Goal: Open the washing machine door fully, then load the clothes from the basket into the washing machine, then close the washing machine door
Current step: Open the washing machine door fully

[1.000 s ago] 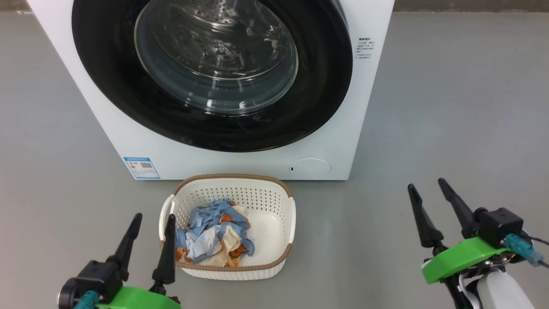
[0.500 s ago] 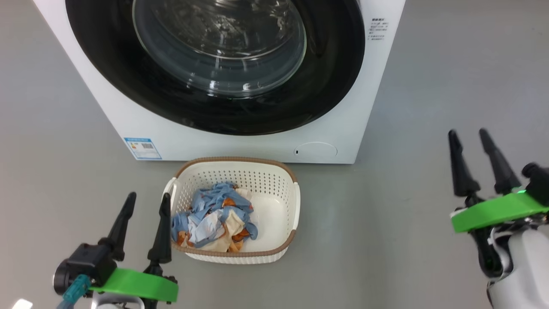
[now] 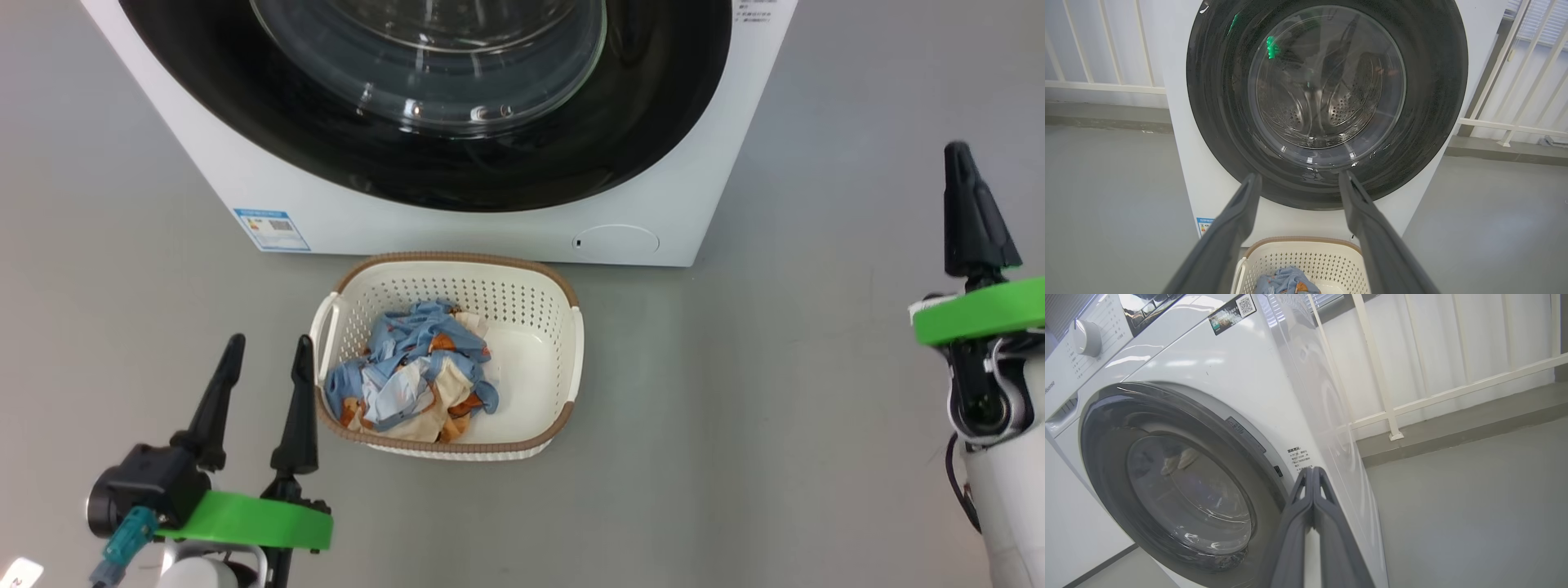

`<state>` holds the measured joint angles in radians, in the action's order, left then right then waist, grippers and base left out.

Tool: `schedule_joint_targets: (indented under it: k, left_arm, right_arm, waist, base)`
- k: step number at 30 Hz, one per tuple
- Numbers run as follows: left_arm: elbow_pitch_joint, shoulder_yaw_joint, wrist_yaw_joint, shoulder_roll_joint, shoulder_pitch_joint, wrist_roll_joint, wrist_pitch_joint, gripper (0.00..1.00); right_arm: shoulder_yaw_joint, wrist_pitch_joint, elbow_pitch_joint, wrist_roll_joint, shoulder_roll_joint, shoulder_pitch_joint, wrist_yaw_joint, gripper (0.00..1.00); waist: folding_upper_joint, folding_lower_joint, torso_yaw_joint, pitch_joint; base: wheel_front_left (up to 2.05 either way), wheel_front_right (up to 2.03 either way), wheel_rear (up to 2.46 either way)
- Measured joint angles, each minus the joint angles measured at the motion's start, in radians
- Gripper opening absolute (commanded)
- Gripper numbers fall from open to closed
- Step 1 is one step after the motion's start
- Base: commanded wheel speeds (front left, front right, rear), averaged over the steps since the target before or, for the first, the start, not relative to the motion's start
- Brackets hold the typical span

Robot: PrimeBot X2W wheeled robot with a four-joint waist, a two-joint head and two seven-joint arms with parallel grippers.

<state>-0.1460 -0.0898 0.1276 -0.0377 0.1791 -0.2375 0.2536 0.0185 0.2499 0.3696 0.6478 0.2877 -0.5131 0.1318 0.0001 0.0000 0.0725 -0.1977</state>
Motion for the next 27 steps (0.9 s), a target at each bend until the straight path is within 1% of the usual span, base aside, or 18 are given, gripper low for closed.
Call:
schedule_joint_targets:
  k: [3, 8, 13, 19, 20, 27]
  left_arm:
    - [0.006, 0.002, 0.000, 0.001, 0.012, 0.000, 0.000, 1.00]
    - [0.013, 0.002, 0.000, 0.003, 0.020, 0.000, 0.000, 1.00]
    - [0.026, 0.006, 0.000, 0.004, 0.036, 0.001, 0.000, 1.00]
    - [0.044, 0.010, 0.000, 0.004, 0.039, 0.002, 0.000, 1.00]
    - [0.048, 0.011, 0.000, 0.005, 0.052, 0.002, 0.000, 1.00]
    - [0.080, 0.019, 0.000, 0.006, 0.074, 0.006, 0.000, 1.00]
  right_arm:
    - [-0.017, 0.000, 0.011, 0.081, 0.011, -0.037, 0.000, 0.00]
    - [-0.044, -0.009, 0.036, 0.211, 0.058, -0.095, 0.000, 0.00]
    - [-0.068, -0.067, 0.056, 0.355, 0.092, -0.167, 0.000, 0.00]
    - [-0.085, -0.132, 0.090, 0.460, 0.146, -0.253, 0.000, 0.00]
    - [-0.095, -0.159, 0.097, 0.508, 0.152, -0.283, 0.000, 0.00]
    - [-0.101, -0.256, 0.168, 0.639, 0.154, -0.386, 0.000, 0.00]
  waist:
    - [0.0000, 0.0000, 0.004, -0.017]
    - [0.0000, 0.0000, 0.011, -0.040]
    - [0.0000, 0.0000, 0.020, -0.062]
    - [0.0000, 0.0000, 0.034, -0.096]
    - [0.0000, 0.0000, 0.039, -0.110]
    - [0.0000, 0.0000, 0.053, -0.164]
  base:
    - [0.00, 0.00, 0.00]
    - [0.00, 0.00, 0.00]
    - [0.00, 0.00, 0.00]
    - [0.00, 0.00, 0.00]
    - [0.00, 0.00, 0.00]
    - [0.00, 0.00, 0.00]
